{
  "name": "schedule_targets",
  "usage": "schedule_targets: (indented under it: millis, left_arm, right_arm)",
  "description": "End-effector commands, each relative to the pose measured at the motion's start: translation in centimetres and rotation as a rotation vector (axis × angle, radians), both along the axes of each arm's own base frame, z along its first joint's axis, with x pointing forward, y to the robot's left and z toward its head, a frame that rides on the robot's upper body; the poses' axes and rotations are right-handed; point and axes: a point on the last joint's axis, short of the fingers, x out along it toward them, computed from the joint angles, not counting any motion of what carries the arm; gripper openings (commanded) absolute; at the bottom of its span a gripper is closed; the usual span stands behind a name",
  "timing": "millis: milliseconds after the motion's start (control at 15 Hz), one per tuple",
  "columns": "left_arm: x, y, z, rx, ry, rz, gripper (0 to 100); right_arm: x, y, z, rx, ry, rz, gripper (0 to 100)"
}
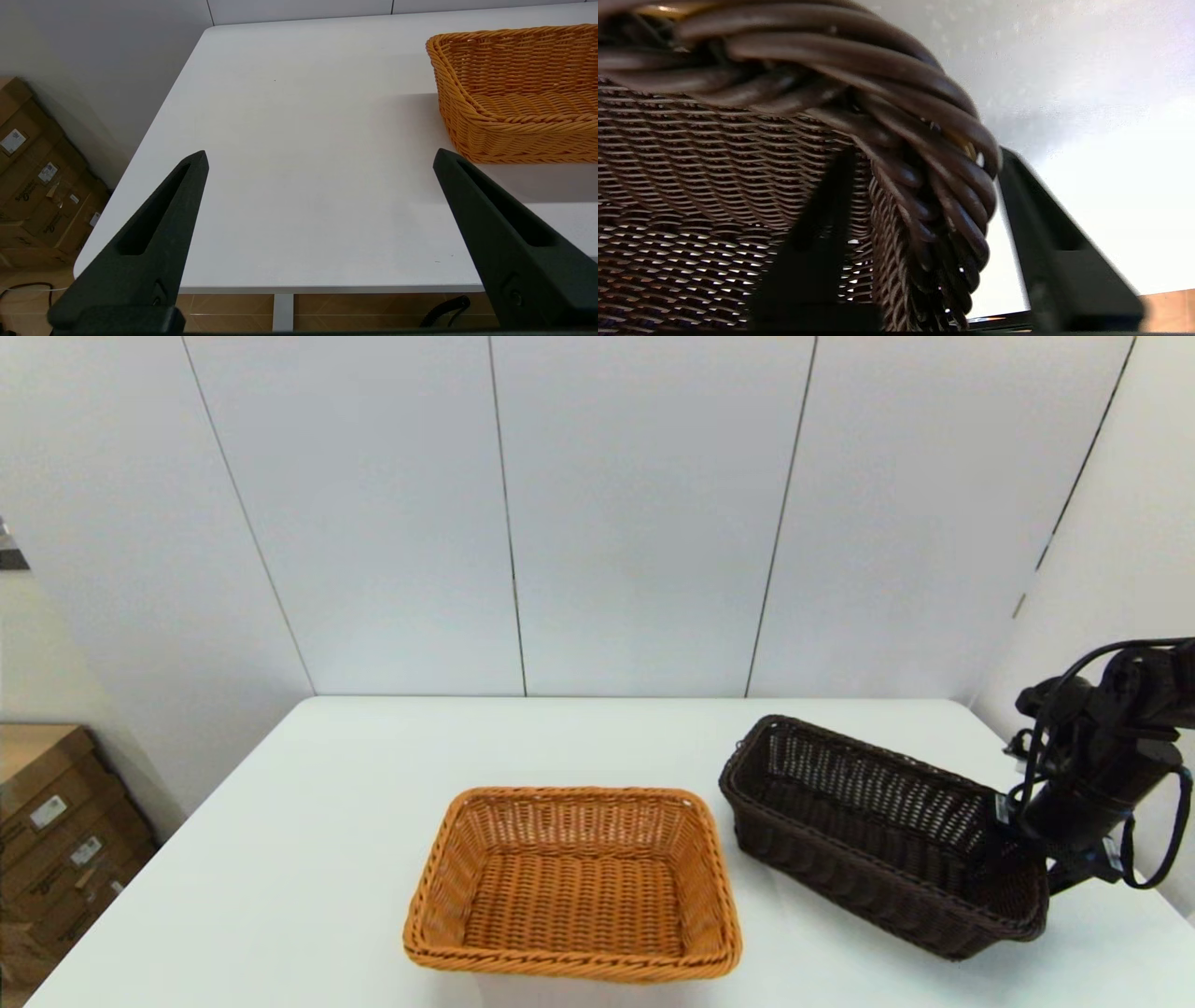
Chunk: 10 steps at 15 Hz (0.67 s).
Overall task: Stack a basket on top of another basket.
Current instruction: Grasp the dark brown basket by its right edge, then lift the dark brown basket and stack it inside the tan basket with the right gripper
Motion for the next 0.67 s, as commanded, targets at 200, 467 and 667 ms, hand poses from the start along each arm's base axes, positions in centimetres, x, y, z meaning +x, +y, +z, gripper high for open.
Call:
schedule_targets:
  millis: [200, 467, 667]
  left_arm:
    - [0.0, 0.0, 0.0, 0.000, 0.001, 0.000, 100]
    - [0.0, 0.0, 0.0, 0.000, 0.001, -0.001, 100]
    - [0.0, 0.0, 0.0, 0.000, 0.001, -0.001, 100]
  right_arm:
    - [-0.3, -1.2, 0.4, 0.051, -0.025, -0.033, 0]
    - [-0.3, -2.1, 0.8, 0.091, -0.056, -0.057, 0]
    - [-0.8, -4.2, 2.8, 0.206, -0.079, -0.114, 0]
